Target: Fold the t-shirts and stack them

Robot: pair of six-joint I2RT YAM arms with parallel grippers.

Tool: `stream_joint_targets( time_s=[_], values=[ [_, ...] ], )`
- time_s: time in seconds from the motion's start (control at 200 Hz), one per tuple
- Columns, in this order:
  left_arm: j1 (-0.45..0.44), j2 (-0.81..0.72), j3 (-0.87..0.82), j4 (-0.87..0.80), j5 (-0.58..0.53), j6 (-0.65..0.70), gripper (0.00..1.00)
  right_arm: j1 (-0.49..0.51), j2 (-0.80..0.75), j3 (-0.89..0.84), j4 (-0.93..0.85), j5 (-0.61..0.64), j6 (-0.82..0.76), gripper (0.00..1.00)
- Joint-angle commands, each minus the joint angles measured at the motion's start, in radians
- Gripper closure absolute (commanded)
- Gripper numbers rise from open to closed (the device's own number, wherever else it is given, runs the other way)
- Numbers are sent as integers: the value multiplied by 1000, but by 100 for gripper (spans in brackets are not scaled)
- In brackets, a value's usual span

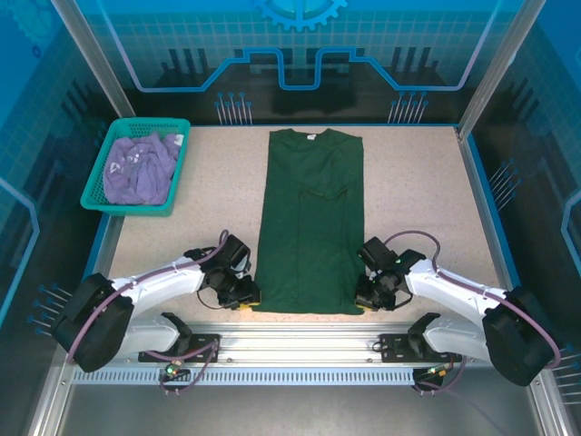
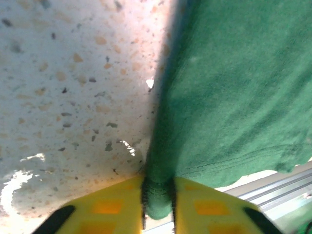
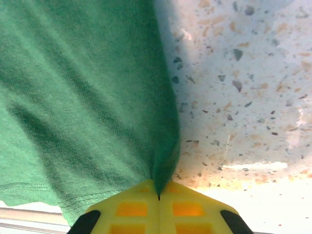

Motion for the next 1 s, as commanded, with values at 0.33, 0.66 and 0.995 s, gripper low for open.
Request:
stream_joint_targets(
  time_s=[0.33, 0.66, 0.995],
  values=[
    [-40, 41, 55, -100, -25, 67, 100, 37, 29, 38, -95, 47, 15, 100],
    [-129, -96, 61, -218, 15, 9, 100, 187, -28, 12, -141, 60, 151, 100],
    [-20, -65, 289, -286, 17, 51, 100, -2, -66, 254, -299, 112, 51, 100]
  ],
)
